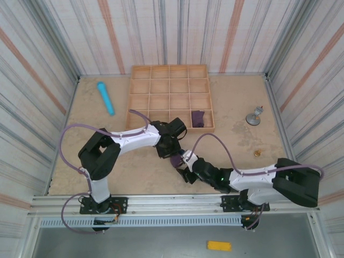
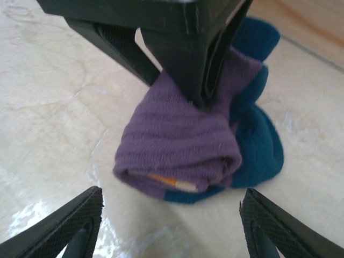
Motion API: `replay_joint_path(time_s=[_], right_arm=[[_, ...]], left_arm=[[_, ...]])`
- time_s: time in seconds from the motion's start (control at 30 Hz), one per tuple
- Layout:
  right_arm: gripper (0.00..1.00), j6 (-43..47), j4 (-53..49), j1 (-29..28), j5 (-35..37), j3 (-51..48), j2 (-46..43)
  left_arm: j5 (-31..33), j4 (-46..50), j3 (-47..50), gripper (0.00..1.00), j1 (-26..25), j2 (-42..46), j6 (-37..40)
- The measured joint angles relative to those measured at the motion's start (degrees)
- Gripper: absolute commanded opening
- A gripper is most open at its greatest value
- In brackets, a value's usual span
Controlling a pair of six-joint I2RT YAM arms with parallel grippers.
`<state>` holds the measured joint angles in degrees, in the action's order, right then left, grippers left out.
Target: Roll the socks
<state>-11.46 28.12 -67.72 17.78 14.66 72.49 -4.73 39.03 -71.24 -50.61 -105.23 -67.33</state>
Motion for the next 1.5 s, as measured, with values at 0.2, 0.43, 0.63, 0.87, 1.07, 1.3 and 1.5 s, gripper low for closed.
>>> replay_joint_path(time_s=[0.2,0.43,0.63,0.87,1.07,1.3,1.5], right_arm=[[0.68,6.56,8.07,-1.88,3.93,1.84,7.78],[0.61,9.40,13.00,-2.03,6.84,4.50,13.79],[0.54,7.76,14.36,-1.90,8.37,4.63,16.70],[0.05,2.29,14.01,-1.86,9.44,4.66,17.05],[0.00,-3.41,15.52,2.75,2.32,3.89,16.28],[0.00,-11.96,21.57,13.11,-14.19,1.55,16.83],[0.00,-20.15,25.33,19.45,-24.59,0.28,18.16]], left_arm=[[-1.60,-0.04,0.00,0.00,0.76,-0.22,-0.15],[-2.47,-0.28,0.28,0.00,1.18,-0.22,-0.15],[-4.11,-2.29,2.08,0.00,2.16,0.57,-0.35],[-4.70,-4.63,3.56,0.00,2.60,1.33,-0.81],[-2.99,-10.69,8.66,0.43,2.80,5.01,-3.21],[0.20,-12.15,11.85,0.92,2.38,9.79,-4.50],[5.09,-14.10,14.69,0.90,0.28,15.45,-3.34]])
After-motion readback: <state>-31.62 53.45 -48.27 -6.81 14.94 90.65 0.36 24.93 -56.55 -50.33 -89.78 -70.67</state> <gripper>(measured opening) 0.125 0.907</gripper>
